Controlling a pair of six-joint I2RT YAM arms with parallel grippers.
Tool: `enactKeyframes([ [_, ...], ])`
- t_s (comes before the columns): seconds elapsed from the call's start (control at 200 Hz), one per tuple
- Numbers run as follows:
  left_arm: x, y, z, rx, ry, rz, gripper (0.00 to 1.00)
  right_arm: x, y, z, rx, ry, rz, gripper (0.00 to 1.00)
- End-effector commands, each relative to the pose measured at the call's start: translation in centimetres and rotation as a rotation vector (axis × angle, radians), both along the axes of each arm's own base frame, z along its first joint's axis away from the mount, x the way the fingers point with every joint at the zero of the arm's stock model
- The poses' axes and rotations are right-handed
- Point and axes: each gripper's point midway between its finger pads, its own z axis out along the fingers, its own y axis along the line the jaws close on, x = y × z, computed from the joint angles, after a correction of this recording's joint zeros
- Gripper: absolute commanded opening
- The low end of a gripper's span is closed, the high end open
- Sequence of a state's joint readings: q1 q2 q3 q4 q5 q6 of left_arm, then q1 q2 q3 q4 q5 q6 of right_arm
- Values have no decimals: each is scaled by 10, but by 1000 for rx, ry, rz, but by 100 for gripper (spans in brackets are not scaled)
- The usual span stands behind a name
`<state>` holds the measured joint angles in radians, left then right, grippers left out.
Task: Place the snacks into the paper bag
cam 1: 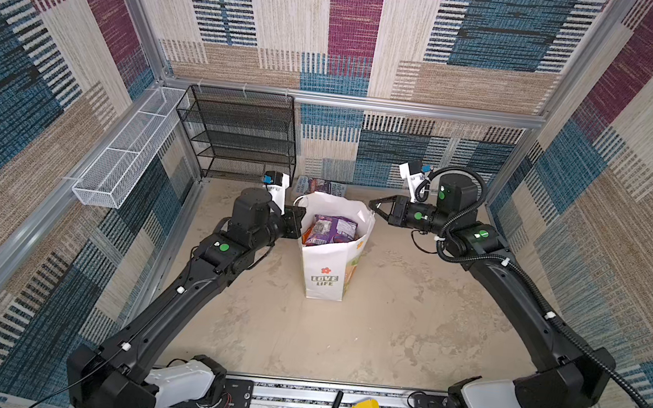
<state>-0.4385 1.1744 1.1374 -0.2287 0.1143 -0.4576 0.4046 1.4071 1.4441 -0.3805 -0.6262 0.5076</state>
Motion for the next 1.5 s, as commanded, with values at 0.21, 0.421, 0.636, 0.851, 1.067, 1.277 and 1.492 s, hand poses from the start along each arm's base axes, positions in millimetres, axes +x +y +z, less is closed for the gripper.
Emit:
enactKeyframes([
  [0.21,-2,5,5,-66,-37,35,0,-18,-16,32,56,-101,-56,13],
  [0.421,-12,9,9,-75,-43,36,48,-25,-20,23,8,-66,-53,92],
  [0.636,-27,21,5,-18,-25,47,100,-21,-36,9,-32,15,-166,100],
  [0.851,-56,45,52,-17,-97,81,100,-18,-80,57,-90,-140,-396,100],
  [1.067,-72,122,70,118,-73,423,99,-28,-165,109,-143,-363,-823,100],
  [1.277,-39,152,1,-12,53,551,100,17,-194,68,-249,-356,-960,100],
  [1.492,-26,213,-91,-13,108,893,99,54,-268,-38,-255,-294,-1021,100],
])
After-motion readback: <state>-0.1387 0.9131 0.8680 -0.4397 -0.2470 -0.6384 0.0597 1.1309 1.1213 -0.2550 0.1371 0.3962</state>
